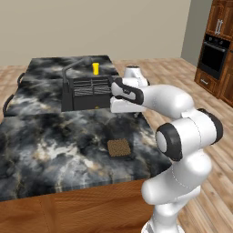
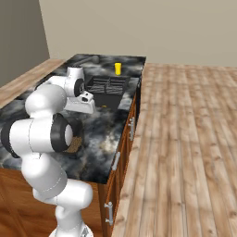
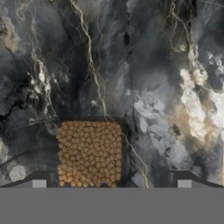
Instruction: Pick the jar and cup and place them in the sink. Then turn on the water.
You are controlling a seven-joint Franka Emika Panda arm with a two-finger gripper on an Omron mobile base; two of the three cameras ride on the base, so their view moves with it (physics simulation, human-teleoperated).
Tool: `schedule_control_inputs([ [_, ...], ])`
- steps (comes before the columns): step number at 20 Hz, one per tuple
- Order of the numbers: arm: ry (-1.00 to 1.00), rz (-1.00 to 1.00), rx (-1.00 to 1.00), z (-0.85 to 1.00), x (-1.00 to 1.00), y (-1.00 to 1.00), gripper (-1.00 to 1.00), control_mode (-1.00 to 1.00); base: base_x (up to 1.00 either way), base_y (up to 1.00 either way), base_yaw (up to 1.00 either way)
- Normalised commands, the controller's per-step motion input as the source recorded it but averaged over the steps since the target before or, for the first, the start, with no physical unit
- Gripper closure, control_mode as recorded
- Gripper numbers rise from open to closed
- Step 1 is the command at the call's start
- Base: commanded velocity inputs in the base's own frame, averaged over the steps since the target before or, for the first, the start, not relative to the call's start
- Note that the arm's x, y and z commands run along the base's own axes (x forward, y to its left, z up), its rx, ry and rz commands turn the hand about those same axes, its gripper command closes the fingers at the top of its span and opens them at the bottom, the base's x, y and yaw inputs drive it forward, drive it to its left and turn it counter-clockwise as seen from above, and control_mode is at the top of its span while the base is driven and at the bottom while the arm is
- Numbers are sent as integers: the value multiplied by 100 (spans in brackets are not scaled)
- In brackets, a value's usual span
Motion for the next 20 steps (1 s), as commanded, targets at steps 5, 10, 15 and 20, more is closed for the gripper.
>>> schedule_control_inputs([
  [5,0,0,0,-18,0,0,-100,-100,0,0,0],
  [10,0,0,0,-21,-2,0,-100,-100,0,0,0],
  [15,0,0,0,-5,-4,0,-100,-100,0,0,0],
  [20,-1,0,0,0,-12,0,-100,-100,0,0,0],
])
